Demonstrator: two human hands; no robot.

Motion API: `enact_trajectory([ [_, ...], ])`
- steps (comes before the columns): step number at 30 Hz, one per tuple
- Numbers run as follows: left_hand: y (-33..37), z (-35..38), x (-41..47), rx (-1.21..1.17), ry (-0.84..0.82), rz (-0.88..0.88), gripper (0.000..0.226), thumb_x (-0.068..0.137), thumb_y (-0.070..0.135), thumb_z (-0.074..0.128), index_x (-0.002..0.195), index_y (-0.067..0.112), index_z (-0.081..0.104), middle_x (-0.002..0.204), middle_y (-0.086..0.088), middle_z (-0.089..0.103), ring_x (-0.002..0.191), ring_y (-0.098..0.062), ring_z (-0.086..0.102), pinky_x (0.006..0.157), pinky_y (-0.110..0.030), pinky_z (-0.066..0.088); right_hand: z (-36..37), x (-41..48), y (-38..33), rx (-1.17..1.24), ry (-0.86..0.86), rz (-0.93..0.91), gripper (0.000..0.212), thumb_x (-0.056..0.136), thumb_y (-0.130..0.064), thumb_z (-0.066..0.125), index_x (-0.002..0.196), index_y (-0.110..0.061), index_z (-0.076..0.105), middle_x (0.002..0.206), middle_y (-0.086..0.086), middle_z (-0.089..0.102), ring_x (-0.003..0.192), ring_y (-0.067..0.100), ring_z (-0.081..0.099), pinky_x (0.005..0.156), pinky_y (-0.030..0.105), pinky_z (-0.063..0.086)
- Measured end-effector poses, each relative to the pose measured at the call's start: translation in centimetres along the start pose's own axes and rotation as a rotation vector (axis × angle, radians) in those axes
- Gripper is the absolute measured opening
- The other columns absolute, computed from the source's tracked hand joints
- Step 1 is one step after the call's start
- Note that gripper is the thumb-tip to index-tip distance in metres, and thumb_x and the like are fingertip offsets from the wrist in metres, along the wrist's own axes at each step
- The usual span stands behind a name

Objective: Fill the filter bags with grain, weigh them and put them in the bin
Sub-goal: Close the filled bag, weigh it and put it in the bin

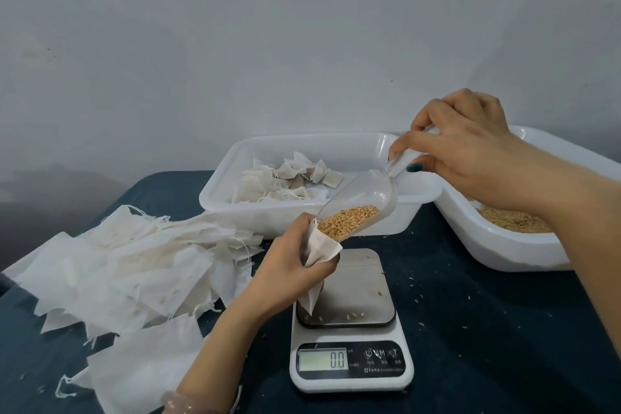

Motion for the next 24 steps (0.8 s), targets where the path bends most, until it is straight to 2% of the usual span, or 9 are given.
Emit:
enact_trajectory([
  [3, 0.0, -0.1, -0.1, 0.017, 0.0, -0.001, 0.029, 0.077, 0.042, 0.064, 0.101, 0.033, 0.049, 0.086, 0.011, 0.066, 0.066, -0.002, 0.059, 0.057, -0.018, 0.049, 0.2, -0.2, 0.0, 0.009, -0.022, 0.011, 0.027, 0.089, -0.029, 0.057, 0.112, -0.026, 0.07, 0.102, 0.007, 0.057, 0.104, 0.025, 0.033, 0.094, 0.052, 0.028],
  [5, 0.0, -0.1, -0.1, 0.009, 0.006, -0.013, 0.03, 0.078, 0.043, 0.063, 0.103, 0.032, 0.05, 0.09, 0.009, 0.067, 0.069, -0.008, 0.063, 0.058, -0.025, 0.054, 0.2, -0.3, 0.3, 0.025, -0.029, 0.04, 0.031, 0.09, -0.034, 0.051, 0.112, -0.027, 0.07, 0.102, 0.006, 0.057, 0.105, 0.025, 0.033, 0.094, 0.052, 0.028],
  [7, 0.0, -0.2, -0.1, -0.006, 0.016, -0.028, 0.032, 0.078, 0.041, 0.064, 0.104, 0.029, 0.051, 0.09, 0.005, 0.067, 0.069, -0.013, 0.065, 0.059, -0.029, 0.055, 0.2, -0.4, 0.4, 0.032, -0.035, 0.052, 0.029, 0.09, -0.033, 0.054, 0.113, -0.028, 0.07, 0.103, 0.005, 0.057, 0.105, 0.025, 0.032, 0.093, 0.052, 0.028],
  [11, 0.0, -0.4, 0.0, -0.054, 0.03, -0.043, 0.025, 0.082, 0.029, 0.065, 0.102, 0.025, 0.051, 0.077, 0.004, 0.064, 0.059, -0.012, 0.061, 0.055, -0.026, 0.053, 0.7, -0.7, 0.8, 0.066, -0.043, 0.088, 0.027, 0.089, -0.023, 0.063, 0.114, -0.029, 0.07, 0.103, 0.004, 0.056, 0.104, 0.022, 0.031, 0.095, 0.052, 0.027],
  [16, 0.0, -0.6, -0.1, -0.075, 0.039, -0.057, 0.026, 0.082, 0.027, 0.065, 0.103, 0.022, 0.051, 0.079, -0.004, 0.063, 0.059, -0.014, 0.061, 0.055, -0.029, 0.054, 1.5, -2.0, 1.2, 0.153, -0.049, 0.147, 0.027, 0.091, -0.022, 0.062, 0.116, -0.027, 0.07, 0.104, 0.0, 0.053, 0.106, 0.018, 0.03, 0.096, 0.038, 0.019],
  [19, 0.1, -0.6, 0.0, -0.078, 0.04, -0.055, 0.025, 0.082, 0.027, 0.065, 0.103, 0.022, 0.051, 0.077, -0.002, 0.063, 0.059, -0.014, 0.061, 0.055, -0.028, 0.054, 1.5, -2.2, 1.2, 0.177, -0.042, 0.153, 0.028, 0.091, -0.024, 0.06, 0.117, -0.028, 0.069, 0.103, -0.006, 0.048, 0.106, 0.018, 0.029, 0.097, 0.039, 0.018],
  [24, 0.1, -0.5, -0.2, -0.1, 0.034, -0.062, 0.025, 0.083, 0.027, 0.065, 0.104, 0.025, 0.051, 0.075, 0.001, 0.064, 0.058, -0.016, 0.061, 0.054, -0.03, 0.053, 1.1, -1.6, 1.0, 0.135, -0.012, 0.119, 0.027, 0.088, -0.02, 0.067, 0.114, -0.026, 0.071, 0.101, 0.001, 0.054, 0.102, 0.02, 0.031, 0.092, 0.042, 0.021],
])
Point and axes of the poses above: each hand's wrist, its own x-axis towards the middle knuckle, its own z-axis out of the palm, y = z × x, the point moved 7 cm from there along x, towards the middle knuckle
